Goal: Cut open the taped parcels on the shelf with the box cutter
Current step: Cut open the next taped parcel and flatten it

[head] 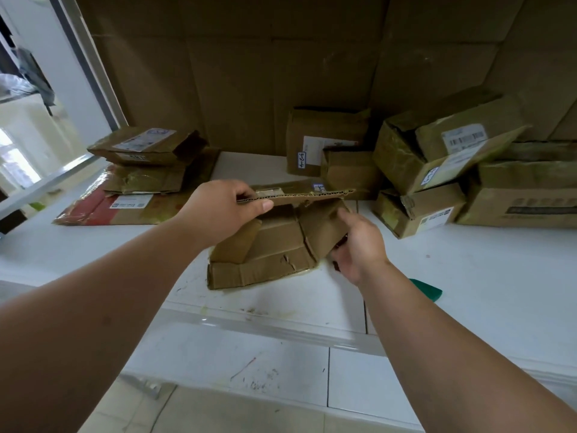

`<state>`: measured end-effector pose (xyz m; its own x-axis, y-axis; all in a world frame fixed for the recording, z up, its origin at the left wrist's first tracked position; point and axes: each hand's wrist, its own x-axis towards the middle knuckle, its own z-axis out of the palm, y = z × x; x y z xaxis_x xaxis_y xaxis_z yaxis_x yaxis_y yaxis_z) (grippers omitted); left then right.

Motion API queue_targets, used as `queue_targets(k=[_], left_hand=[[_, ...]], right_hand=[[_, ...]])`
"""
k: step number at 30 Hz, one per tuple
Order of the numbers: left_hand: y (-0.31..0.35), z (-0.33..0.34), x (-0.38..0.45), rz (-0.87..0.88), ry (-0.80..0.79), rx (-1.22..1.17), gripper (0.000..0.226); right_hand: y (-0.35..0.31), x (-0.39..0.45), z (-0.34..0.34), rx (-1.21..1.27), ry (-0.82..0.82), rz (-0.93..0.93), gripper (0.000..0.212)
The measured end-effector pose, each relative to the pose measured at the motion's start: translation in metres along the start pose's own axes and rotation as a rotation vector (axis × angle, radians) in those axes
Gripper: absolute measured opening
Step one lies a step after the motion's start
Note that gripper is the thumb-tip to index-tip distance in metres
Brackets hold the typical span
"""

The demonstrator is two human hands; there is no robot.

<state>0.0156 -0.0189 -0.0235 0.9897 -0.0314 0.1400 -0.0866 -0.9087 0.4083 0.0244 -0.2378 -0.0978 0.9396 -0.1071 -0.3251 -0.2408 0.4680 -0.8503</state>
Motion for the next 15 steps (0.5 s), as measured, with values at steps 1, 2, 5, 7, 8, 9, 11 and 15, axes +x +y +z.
queue_targets(k=[1, 2, 5, 7, 8, 9, 11, 15], left_hand=[[0.002, 0.003, 0.0, 0.003, 0.024, -0.011, 0.041], [0.003, 0.007, 0.001, 0.011, 0.051, -0.022, 0.045], [0.004, 0.018, 0.0, 0.039, 0.175, -0.075, 0.051], [0.003, 0.024, 0.0, 0.049, 0.281, -0.089, 0.053], [0.003, 0.026, 0.0, 0.029, 0.335, -0.125, 0.055], [0.004, 0.026, 0.0, -0.01, 0.381, -0.195, 0.058], [0.005, 0.025, 0.002, -0.08, 0.441, -0.342, 0.062], [0.008, 0.022, 0.007, -0.072, 0.455, -0.313, 0.053]], right_hand=[[-0.002, 0.0, -0.002, 0.045, 0.006, 0.025, 0.014], [-0.004, 0.0, -0.004, 0.08, 0.009, 0.047, 0.014], [-0.008, 0.0, -0.008, 0.121, 0.008, 0.067, 0.013], [-0.01, 0.0, -0.008, 0.148, 0.017, 0.073, 0.014], [-0.012, -0.001, -0.007, 0.169, 0.021, 0.082, 0.014], [-0.013, -0.002, -0.006, 0.19, 0.023, 0.094, 0.013], [-0.018, -0.005, -0.003, 0.226, 0.027, 0.115, 0.007], [-0.025, -0.007, -0.001, 0.27, 0.015, 0.117, 0.004]])
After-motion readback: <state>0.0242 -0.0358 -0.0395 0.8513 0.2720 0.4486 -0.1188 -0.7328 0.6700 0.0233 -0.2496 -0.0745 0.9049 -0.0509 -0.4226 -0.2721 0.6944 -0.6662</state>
